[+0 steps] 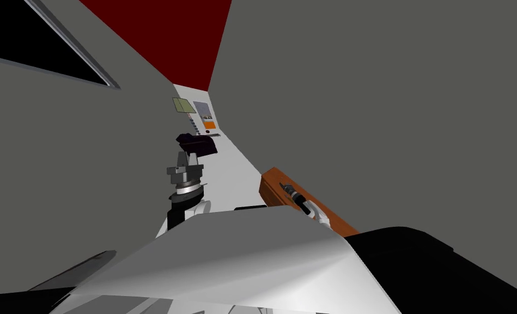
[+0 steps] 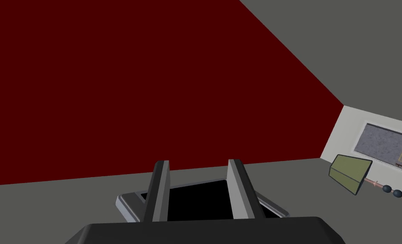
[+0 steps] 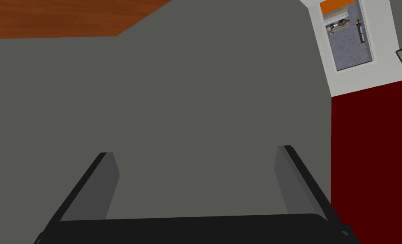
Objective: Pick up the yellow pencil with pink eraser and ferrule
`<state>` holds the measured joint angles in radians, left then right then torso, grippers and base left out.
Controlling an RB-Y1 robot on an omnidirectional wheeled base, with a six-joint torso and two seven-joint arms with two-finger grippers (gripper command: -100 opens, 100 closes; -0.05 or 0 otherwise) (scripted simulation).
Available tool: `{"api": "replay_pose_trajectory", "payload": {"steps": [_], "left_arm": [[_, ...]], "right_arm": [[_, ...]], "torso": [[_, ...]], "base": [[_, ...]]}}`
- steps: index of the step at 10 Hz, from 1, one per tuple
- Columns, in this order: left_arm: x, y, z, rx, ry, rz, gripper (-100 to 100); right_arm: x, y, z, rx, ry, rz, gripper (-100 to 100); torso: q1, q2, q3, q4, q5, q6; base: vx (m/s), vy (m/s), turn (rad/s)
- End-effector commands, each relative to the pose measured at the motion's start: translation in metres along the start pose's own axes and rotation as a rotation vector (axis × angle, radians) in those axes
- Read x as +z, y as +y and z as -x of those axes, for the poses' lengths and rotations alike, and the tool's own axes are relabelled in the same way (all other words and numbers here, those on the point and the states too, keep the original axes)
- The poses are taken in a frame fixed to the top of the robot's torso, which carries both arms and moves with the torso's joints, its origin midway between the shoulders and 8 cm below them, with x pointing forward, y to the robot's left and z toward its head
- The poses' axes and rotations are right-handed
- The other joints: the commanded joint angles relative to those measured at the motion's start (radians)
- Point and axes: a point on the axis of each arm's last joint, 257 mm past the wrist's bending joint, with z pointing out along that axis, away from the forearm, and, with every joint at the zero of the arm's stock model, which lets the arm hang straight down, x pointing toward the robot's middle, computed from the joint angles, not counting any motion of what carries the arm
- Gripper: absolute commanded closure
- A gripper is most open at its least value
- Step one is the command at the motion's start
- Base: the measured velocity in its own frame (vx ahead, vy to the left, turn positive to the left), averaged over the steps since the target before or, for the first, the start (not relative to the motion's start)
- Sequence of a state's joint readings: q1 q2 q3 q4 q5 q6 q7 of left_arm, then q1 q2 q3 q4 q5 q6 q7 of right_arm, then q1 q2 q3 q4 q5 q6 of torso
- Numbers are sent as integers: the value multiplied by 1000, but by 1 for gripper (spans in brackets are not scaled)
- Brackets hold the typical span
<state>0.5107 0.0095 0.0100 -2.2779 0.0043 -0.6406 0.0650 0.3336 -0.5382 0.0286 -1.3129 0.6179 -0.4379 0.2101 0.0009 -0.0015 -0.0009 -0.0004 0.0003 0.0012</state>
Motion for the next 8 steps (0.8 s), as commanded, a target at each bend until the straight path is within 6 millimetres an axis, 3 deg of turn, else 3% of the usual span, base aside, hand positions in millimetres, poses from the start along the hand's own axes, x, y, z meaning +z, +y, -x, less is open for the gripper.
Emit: {"api": "replay_pose_trajectory", "payload": {"steps": [1,8], "left_arm": [[0,0,0,0,0,0,0],[0,0,0,0,0,0,0]], "right_arm": [[-7,-17,-21,-63,66,-25,-100],[-37,-69,-79,-202,252,-86,-100]], "torso": [[0,0,0,0,0,0],[0,1,1,0,0,0]], "base": [[27,10,161],[23,9,98]]}}
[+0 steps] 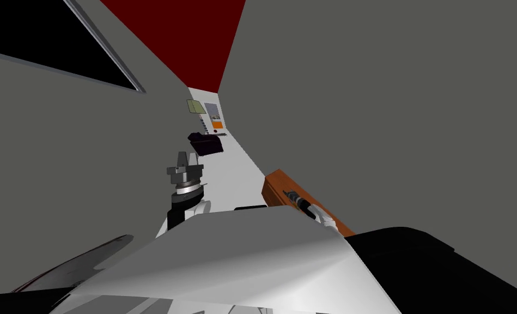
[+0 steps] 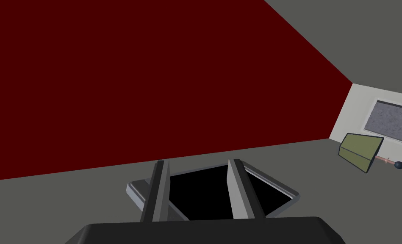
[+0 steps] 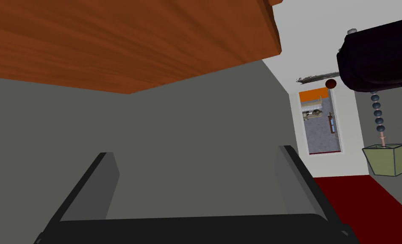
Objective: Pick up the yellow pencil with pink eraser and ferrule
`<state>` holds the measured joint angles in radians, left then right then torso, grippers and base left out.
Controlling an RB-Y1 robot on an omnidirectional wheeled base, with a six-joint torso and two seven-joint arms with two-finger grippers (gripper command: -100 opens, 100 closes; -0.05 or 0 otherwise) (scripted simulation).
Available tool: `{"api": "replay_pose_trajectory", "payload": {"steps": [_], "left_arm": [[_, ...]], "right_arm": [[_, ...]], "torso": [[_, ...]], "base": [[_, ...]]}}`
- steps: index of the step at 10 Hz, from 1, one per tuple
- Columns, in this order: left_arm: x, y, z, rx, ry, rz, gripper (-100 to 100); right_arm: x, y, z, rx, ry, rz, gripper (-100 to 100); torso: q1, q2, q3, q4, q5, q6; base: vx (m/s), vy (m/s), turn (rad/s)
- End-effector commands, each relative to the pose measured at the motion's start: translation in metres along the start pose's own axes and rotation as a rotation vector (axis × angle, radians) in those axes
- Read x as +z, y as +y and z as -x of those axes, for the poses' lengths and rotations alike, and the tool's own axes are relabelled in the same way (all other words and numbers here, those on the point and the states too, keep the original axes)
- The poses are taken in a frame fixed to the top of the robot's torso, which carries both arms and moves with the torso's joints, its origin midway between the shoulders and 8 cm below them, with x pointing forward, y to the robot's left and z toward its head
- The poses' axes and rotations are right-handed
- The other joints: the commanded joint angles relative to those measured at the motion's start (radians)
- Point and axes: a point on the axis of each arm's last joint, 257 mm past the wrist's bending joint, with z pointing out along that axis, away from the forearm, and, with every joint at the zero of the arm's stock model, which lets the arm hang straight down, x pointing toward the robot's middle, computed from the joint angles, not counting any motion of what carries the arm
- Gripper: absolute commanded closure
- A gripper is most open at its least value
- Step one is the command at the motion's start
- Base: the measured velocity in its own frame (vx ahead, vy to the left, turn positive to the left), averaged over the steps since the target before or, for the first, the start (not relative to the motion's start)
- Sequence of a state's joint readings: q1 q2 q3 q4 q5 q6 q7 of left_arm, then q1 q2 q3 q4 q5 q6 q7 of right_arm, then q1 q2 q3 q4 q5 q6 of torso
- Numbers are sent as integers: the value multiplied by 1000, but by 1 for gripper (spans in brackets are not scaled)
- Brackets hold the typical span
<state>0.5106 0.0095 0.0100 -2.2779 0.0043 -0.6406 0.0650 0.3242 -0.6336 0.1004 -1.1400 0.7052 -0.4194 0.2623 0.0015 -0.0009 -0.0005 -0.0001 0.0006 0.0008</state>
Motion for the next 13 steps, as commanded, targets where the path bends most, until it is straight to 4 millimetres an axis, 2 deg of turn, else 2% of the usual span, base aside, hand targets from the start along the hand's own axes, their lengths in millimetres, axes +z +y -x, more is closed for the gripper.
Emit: {"api": "replay_pose_trajectory", "payload": {"steps": [1,2,3,4,7,8,9,11,12,13], "left_arm": [[0,0,0,0,0,0,0],[0,0,0,0,0,0,0],[0,0,0,0,0,0,0],[0,0,0,0,0,0,0],[0,0,0,0,0,0,0],[0,0,0,0,0,0,0],[0,0,0,0,0,0,0],[0,0,0,0,0,0,0],[0,0,0,0,0,0,0],[0,0,0,0,0,0,0]], "right_arm": [[-2,-8,-16,-19,34,-12,-100],[-2,-9,-18,-18,38,-15,-100],[-8,-17,-33,-65,85,-19,-100],[-10,-22,-40,-60,97,-28,-100],[-29,-45,-81,-138,213,-47,-100],[-33,-49,-87,-134,227,-57,-100],[-44,-59,-105,-169,280,-62,-100],[-46,-61,-108,-167,287,-67,-100],[-59,-71,-126,-199,342,-71,-100],[-60,-73,-128,-198,346,-74,-100]], "torso": [[0,0,0,0,0,0],[0,0,0,0,0,0],[0,1,0,0,0,1],[0,0,0,0,0,0],[0,0,0,0,0,0],[0,0,0,0,0,0],[0,0,0,0,0,1],[0,0,0,0,0,1],[0,1,0,0,0,1],[0,1,0,0,0,0]], "base": [[21,8,98],[8,2,-4],[14,12,135],[21,8,86],[23,13,115],[16,12,50],[26,19,152],[16,7,9],[13,11,116],[14,8,69]]}}
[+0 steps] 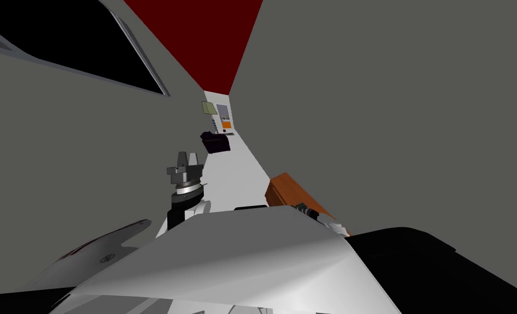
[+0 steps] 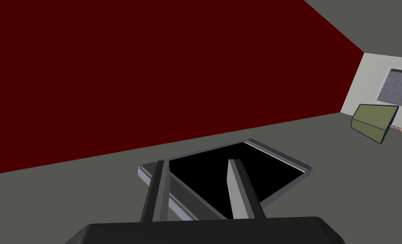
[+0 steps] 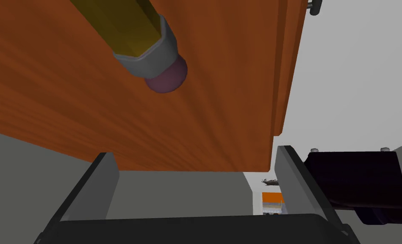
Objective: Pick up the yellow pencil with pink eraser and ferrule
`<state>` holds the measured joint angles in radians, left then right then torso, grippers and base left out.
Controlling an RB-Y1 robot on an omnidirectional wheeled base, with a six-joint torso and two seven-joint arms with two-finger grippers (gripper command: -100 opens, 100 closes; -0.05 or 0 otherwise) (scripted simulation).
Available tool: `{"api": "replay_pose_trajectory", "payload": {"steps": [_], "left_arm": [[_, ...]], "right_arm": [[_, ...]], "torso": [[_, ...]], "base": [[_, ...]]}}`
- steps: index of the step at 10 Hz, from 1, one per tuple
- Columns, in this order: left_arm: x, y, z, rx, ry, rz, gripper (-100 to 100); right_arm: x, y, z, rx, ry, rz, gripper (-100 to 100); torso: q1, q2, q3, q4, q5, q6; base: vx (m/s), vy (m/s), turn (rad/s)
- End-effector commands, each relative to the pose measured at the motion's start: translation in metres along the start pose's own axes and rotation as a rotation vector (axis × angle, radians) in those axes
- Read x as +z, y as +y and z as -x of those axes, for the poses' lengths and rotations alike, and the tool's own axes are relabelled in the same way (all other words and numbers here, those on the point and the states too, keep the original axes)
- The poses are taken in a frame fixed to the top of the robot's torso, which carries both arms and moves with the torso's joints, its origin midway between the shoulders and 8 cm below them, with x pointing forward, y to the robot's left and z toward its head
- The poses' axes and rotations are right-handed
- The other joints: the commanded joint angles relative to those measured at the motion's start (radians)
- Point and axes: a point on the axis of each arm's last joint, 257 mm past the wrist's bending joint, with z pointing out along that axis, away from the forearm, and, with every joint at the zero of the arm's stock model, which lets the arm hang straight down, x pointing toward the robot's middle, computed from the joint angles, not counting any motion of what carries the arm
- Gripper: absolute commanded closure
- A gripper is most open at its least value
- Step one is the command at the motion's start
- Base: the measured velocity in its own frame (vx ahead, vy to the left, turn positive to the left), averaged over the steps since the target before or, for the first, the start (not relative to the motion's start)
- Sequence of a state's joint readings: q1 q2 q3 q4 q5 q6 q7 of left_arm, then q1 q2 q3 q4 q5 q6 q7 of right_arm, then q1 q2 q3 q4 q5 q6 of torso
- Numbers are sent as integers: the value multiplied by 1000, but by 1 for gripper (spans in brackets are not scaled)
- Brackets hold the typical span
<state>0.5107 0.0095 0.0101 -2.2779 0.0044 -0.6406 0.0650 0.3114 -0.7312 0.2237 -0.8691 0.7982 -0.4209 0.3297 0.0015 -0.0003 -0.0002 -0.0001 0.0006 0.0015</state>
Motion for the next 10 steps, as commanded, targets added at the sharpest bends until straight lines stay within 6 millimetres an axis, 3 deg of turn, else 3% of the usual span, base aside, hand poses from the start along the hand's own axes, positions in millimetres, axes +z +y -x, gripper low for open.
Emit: {"api": "replay_pose_trajectory", "payload": {"steps": [1,2,3,4,5,10], "left_arm": [[0,0,0,0,0,0,0],[0,0,0,0,0,0,0],[0,0,0,0,0,0,0],[0,0,0,0,0,0,0],[0,0,0,0,0,0,0],[0,0,0,0,0,0,0]], "right_arm": [[0,-2,-6,-3,10,-2,-100],[-6,-8,-27,-34,60,-5,-100],[-7,-10,-30,-32,66,-8,-100],[-15,-17,-53,-60,120,-12,-100],[-15,-17,-53,-60,120,-12,-100],[-62,-47,-138,-166,337,-18,-100]], "torso": [[0,0,0,0,0,0],[0,0,0,0,0,0],[0,0,0,0,0,0],[0,0,0,0,0,0],[1,0,0,0,0,0],[2,-1,0,0,0,0]], "base": [[7,5,-10],[16,17,106],[16,14,63],[21,21,97],[16,16,45],[22,34,102]]}}
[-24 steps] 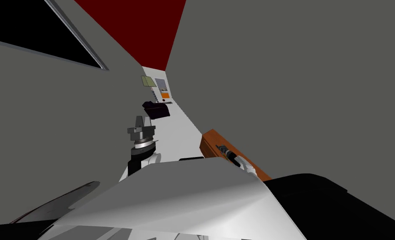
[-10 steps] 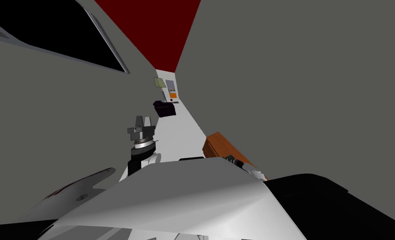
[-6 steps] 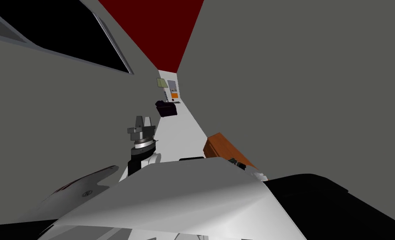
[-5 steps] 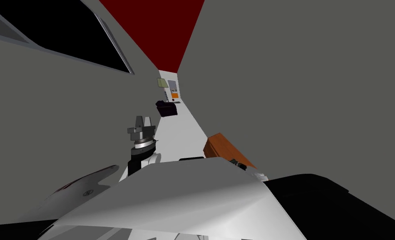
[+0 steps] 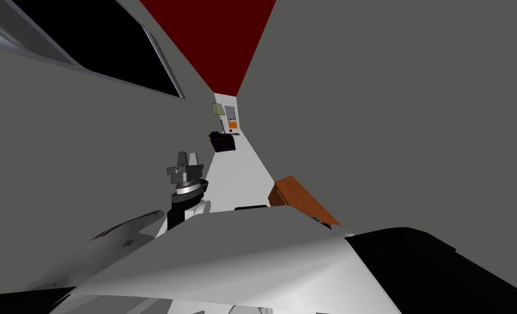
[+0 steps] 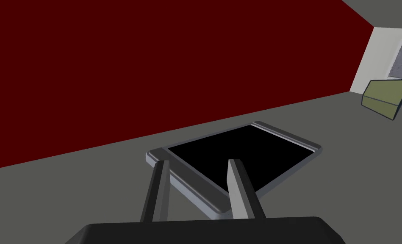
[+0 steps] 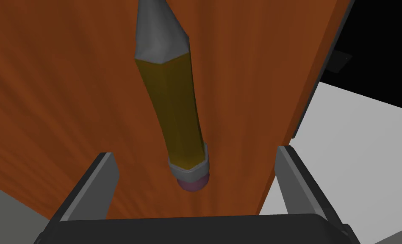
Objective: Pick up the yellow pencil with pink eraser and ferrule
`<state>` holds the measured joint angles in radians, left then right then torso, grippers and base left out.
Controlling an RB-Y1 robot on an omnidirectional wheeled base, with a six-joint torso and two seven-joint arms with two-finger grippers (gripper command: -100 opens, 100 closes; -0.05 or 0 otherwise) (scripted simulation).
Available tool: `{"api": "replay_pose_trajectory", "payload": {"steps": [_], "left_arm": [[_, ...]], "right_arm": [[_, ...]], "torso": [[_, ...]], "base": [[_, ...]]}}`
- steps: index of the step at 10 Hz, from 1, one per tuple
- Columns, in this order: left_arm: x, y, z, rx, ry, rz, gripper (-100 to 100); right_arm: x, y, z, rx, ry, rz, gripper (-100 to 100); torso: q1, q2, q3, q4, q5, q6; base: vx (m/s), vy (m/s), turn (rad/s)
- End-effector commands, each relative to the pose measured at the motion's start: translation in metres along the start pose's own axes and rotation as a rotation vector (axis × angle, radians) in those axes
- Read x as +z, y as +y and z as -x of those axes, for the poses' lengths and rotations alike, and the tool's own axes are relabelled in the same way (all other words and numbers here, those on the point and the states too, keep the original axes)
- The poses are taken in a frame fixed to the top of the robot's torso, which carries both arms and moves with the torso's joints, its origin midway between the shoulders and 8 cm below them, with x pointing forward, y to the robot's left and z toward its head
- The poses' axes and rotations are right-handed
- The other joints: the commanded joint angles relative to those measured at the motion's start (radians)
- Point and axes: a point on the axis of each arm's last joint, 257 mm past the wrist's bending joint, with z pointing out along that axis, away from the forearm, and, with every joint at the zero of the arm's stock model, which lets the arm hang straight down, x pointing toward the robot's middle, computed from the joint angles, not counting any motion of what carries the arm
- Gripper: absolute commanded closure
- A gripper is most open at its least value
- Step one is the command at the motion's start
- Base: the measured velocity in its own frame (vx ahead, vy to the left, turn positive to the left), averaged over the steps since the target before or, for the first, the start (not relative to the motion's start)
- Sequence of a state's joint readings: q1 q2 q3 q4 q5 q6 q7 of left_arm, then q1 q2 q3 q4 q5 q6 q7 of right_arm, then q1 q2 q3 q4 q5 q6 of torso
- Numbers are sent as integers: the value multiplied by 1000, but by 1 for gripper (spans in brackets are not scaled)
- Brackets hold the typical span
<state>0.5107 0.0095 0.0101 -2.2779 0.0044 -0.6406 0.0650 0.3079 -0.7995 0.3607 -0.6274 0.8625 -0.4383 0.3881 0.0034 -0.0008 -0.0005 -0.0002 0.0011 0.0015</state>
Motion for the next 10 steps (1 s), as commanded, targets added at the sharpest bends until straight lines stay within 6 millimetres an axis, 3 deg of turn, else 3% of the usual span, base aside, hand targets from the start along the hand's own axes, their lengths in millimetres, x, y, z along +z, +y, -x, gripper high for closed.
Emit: {"api": "replay_pose_trajectory", "payload": {"steps": [1,2,5,6,7,10], "left_arm": [[0,0,0,0,0,0,0],[0,0,0,0,0,0,0],[0,0,0,0,0,0,0],[0,0,0,0,0,0,0],[0,0,0,0,0,0,0],[0,0,0,0,0,0,0]], "right_arm": [[-6,-7,-13,-10,24,-2,-100],[-14,-12,-37,-37,79,-1,-100],[-15,-13,-42,-38,87,-3,-100],[-15,-13,-43,-41,88,-1,0],[-11,-11,-45,2,96,-12,-100],[-2,-5,-48,87,111,-33,-100]], "torso": [[0,0,0,0,0,0],[-1,1,0,0,0,0],[-1,1,1,0,0,0],[-2,1,1,0,0,0],[-2,1,1,0,-1,0],[-4,10,6,2,-1,0]], "base": [[11,22,25],[12,33,84],[7,16,23],[0,0,0],[-90,-21,319],[-150,-28,291]]}}
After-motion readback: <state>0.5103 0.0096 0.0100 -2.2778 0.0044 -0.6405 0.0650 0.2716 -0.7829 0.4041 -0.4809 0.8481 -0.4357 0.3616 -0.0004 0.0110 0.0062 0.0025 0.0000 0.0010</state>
